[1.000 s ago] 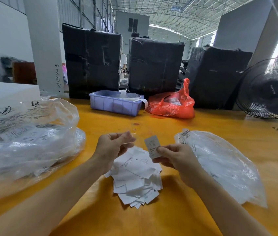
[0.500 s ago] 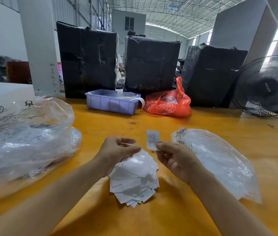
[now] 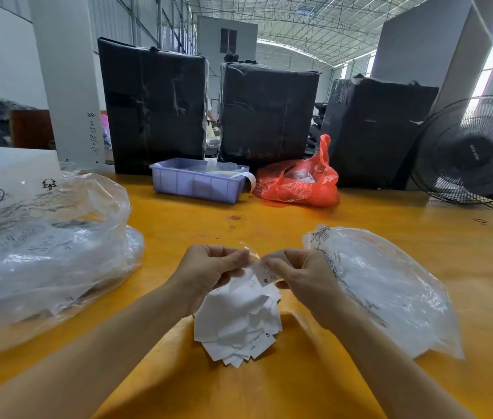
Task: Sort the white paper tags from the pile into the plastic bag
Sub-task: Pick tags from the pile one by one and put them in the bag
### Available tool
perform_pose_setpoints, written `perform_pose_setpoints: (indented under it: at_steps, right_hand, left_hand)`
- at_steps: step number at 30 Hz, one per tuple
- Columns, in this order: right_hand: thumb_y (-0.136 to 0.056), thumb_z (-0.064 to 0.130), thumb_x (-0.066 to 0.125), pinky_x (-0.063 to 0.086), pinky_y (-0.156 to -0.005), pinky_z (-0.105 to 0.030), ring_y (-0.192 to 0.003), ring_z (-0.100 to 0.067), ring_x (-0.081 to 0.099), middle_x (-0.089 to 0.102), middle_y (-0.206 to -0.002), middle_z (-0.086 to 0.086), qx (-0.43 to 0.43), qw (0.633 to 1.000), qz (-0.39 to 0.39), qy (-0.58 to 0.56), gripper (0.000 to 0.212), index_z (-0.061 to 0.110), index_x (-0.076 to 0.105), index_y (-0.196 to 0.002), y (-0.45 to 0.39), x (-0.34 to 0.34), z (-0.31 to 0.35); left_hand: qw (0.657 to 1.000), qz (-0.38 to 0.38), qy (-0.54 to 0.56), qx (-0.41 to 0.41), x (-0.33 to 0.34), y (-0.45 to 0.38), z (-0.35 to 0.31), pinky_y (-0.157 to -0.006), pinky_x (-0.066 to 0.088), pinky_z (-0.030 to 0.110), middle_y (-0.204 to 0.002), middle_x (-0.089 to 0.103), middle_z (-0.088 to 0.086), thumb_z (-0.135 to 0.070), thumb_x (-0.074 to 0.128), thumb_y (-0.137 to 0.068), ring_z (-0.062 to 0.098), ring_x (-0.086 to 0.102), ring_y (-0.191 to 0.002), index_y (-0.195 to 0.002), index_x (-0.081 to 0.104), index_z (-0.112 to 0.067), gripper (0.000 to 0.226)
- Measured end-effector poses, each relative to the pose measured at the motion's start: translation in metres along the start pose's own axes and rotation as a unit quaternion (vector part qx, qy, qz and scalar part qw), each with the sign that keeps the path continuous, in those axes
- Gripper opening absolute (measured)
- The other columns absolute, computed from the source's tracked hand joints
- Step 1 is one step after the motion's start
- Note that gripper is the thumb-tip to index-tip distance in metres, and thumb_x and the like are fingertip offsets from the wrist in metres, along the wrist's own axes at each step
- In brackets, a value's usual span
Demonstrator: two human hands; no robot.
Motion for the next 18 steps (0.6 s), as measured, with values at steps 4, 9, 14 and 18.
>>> perform_pose_setpoints:
  at_steps: [4,9,14,18]
  right_hand:
    - [-0.084,0.0,0.064,0.053,-0.057,-0.018,-0.07,-0.013,0.064,0.068,-0.079,-0.007,-0.044,0.99,-0.108,-0.076,0.016,0.014,0.069,-0.078,-0.002,-0.014,0.007]
    - [-0.079,0.005,0.071,0.054,-0.063,-0.02,-0.077,-0.013,0.07,0.072,-0.077,0.0,-0.077,0.978,-0.105,-0.164,0.01,0.015,0.069,-0.08,0.0,-0.016,0.016]
    - [-0.078,0.002,0.072,0.055,-0.065,-0.019,-0.078,-0.013,0.071,0.073,-0.074,0.004,-0.138,0.982,-0.075,-0.105,0.015,0.017,0.069,-0.077,0.003,-0.009,0.021]
    - [-0.079,0.003,0.072,0.057,-0.07,-0.025,-0.081,-0.017,0.07,0.071,-0.079,0.002,-0.156,0.983,-0.08,-0.05,0.019,0.021,0.069,-0.076,0.003,-0.009,0.021]
  left_hand:
    - [1.0,-0.004,-0.029,-0.009,-0.001,0.0,0.001,-0.047,0.043,0.015,-0.063,0.068,0.005,-0.005,0.08,-0.065,0.01,0.06,-0.056,-0.071,0.073,-0.005,0.01]
    - [0.998,0.004,-0.064,-0.001,0.001,0.001,0.001,-0.045,0.038,0.017,-0.053,0.06,0.001,-0.001,0.082,-0.064,0.009,0.044,-0.046,-0.067,0.069,-0.006,0.014]
    - [0.993,0.028,-0.115,0.017,0.006,0.004,0.0,-0.049,0.039,0.018,-0.055,0.064,-0.003,-0.004,0.084,-0.062,0.002,0.052,-0.045,-0.066,0.069,-0.011,0.017]
    - [0.992,0.033,-0.121,0.021,0.007,0.004,0.0,-0.048,0.039,0.018,-0.055,0.065,-0.004,-0.002,0.084,-0.061,0.003,0.055,-0.047,-0.061,0.068,-0.013,0.02]
Point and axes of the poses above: each hand's wrist, its own y-axis away from the middle knuckle, its own x-axis out of the palm, z = x × y, the point moved 3 cm from there along -y, towards the middle knuckle
